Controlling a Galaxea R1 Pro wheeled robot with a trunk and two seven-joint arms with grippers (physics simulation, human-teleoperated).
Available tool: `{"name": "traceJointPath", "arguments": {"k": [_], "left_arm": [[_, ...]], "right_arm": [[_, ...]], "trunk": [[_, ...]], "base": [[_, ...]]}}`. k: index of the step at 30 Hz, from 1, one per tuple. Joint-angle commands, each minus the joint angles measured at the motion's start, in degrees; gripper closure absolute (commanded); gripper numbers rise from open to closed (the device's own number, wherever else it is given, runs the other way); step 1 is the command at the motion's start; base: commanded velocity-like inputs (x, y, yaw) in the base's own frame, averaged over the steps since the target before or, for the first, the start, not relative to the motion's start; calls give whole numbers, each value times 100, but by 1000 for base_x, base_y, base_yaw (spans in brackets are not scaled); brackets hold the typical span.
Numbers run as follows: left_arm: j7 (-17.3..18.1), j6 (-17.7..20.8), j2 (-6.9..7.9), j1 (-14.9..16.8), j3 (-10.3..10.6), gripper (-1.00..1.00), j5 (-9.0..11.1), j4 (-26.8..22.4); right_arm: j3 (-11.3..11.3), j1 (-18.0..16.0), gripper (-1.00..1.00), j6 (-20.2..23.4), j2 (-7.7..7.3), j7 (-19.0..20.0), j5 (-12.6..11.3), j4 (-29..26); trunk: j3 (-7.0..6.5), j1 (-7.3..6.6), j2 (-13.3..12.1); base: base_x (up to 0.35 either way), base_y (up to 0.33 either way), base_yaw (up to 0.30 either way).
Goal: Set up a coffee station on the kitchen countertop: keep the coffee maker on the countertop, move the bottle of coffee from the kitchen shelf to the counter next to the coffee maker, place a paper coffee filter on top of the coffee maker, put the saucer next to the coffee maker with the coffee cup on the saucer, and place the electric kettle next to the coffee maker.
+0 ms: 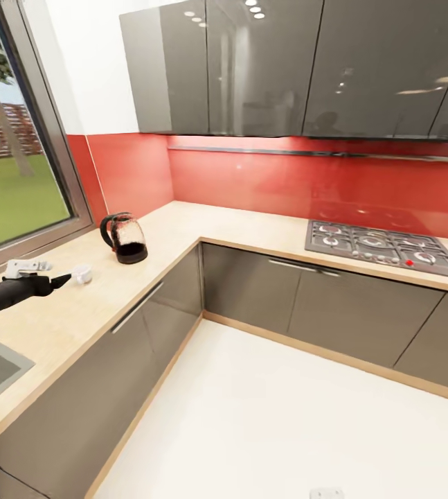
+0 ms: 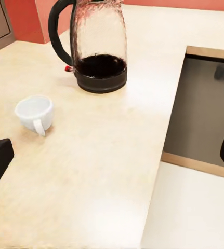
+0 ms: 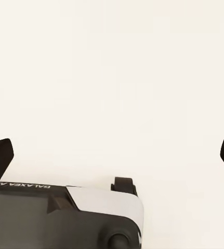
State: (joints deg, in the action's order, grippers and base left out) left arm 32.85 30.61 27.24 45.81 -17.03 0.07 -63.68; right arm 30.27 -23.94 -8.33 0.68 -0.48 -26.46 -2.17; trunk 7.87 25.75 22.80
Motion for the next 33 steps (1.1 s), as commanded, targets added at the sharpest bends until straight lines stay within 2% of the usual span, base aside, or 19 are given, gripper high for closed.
{"name": "traceJointPath", "arguments": {"k": [1, 5, 13, 24, 33], "left_arm": [[27, 44, -4, 7, -11, -100, 7, -4], [21, 44, -13, 7, -9, -100, 30, -4], [-3, 30, -16, 7, -24, -100, 30, -9], [-16, 26, -8, 7, -26, -100, 11, -13], [-15, 24, -8, 7, -28, -100, -9, 2]], "right_arm": [[49, -6, -100, -20, 2, -5, -56, 6], [42, -6, -100, -21, 0, -8, -57, 6], [48, -6, -100, -28, -25, -14, -24, 14], [41, -6, -100, -20, -16, -14, -33, 7], [40, -6, -100, -19, -7, -22, -43, 6]], "trunk": [[14, 3, 12], [25, 3, 12], [27, 3, 12], [27, 3, 12], [27, 3, 12]], "base": [[5, 0, 272], [137, 0, 187], [317, -7, 14], [287, -146, 7], [282, -158, 225]]}}
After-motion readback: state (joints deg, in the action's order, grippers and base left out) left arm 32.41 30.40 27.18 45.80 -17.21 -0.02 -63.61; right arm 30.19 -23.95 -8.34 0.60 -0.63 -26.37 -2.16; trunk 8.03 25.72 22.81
